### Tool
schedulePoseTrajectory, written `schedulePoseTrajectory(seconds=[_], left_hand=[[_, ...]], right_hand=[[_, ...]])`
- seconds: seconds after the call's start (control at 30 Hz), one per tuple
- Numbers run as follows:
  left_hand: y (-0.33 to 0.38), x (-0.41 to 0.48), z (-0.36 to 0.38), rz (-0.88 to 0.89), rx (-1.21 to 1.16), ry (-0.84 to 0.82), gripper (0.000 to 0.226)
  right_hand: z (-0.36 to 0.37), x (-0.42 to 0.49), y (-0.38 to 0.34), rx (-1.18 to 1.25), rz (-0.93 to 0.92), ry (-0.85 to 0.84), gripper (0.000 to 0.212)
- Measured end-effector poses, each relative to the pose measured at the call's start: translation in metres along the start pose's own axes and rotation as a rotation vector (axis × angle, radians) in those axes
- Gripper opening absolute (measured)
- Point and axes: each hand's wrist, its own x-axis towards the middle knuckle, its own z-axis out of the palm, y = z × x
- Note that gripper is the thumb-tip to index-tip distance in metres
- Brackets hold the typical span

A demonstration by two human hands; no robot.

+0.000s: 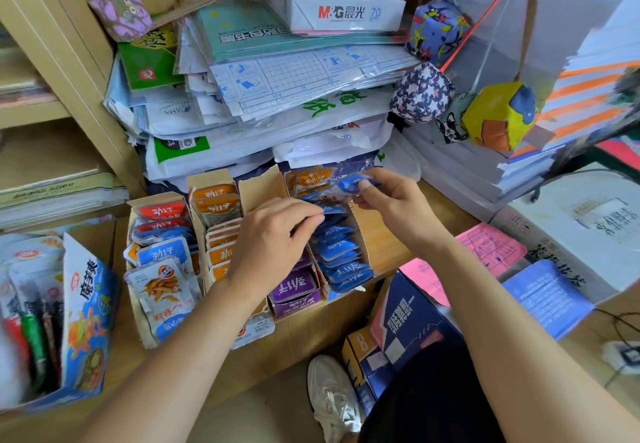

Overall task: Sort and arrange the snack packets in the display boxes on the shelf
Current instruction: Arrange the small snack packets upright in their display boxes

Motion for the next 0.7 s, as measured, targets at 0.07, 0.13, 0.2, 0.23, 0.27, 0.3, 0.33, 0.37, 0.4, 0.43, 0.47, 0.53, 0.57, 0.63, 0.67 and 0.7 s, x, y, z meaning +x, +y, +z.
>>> schedulePoseTrajectory(seconds=[0.07,0.13,0.2,0.23,0.27,0.3,0.33,0.37,0.4,0.43,0.47,0.53,0.57,0.63,0.67,0.7], left_hand=[[-0.004,-0.001,0.003,-0.049,0.012,-0.003,0.014],[-0.004,-0.001,0.006,-0.100,0.008,-0.020,0.015],[-0.003,0.000,0.009,-0.116,0.004,-0.066,0.018],[-0.001,0.000,0.010,-0.113,-0.001,-0.102,0.020],[0.000,-0.001,0.010,-0.107,-0.014,-0.137,0.023],[0.001,-0.002,0.010,-0.108,-0.031,-0.164,0.027],[0.001,-0.004,0.009,-0.118,-0.045,-0.184,0.030],[0.001,-0.007,0.008,-0.134,-0.052,-0.199,0.033],[0.001,-0.009,0.007,-0.149,-0.050,-0.212,0.036],[0.001,-0.012,0.005,-0.156,-0.043,-0.219,0.036],[0.001,-0.014,0.004,-0.156,-0.041,-0.220,0.036],[-0.001,-0.016,0.002,-0.136,-0.048,-0.217,0.035],[-0.002,-0.016,0.001,-0.121,-0.048,-0.219,0.035],[-0.005,-0.016,0.000,-0.101,-0.039,-0.220,0.036],[-0.006,-0.016,-0.001,-0.103,-0.041,-0.218,0.036],[-0.007,-0.015,-0.003,-0.117,-0.054,-0.204,0.035]], right_hand=[[0.004,0.001,-0.001,-0.019,0.010,-0.037,0.028],[0.005,0.001,-0.003,-0.004,0.014,-0.041,0.026],[0.003,0.002,-0.006,0.067,-0.008,0.014,0.025],[0.000,0.003,-0.007,0.123,-0.016,0.061,0.025],[-0.003,0.002,-0.008,0.176,-0.016,0.100,0.026],[-0.006,0.002,-0.007,0.214,-0.011,0.121,0.026],[-0.006,0.003,-0.007,0.225,0.005,0.121,0.027],[-0.006,0.004,-0.004,0.204,0.028,0.108,0.027],[-0.005,0.004,-0.001,0.164,0.049,0.092,0.027],[-0.002,0.005,0.001,0.122,0.059,0.076,0.028],[0.001,0.005,0.001,0.071,0.056,0.066,0.028],[0.005,0.007,0.001,-0.047,0.029,0.058,0.026],[0.006,0.007,0.000,-0.105,0.015,0.050,0.025],[0.010,0.005,-0.004,-0.201,-0.004,0.011,0.023],[0.012,0.004,-0.006,-0.232,-0.008,-0.014,0.020],[0.013,0.003,-0.006,-0.245,0.004,-0.049,0.017]])
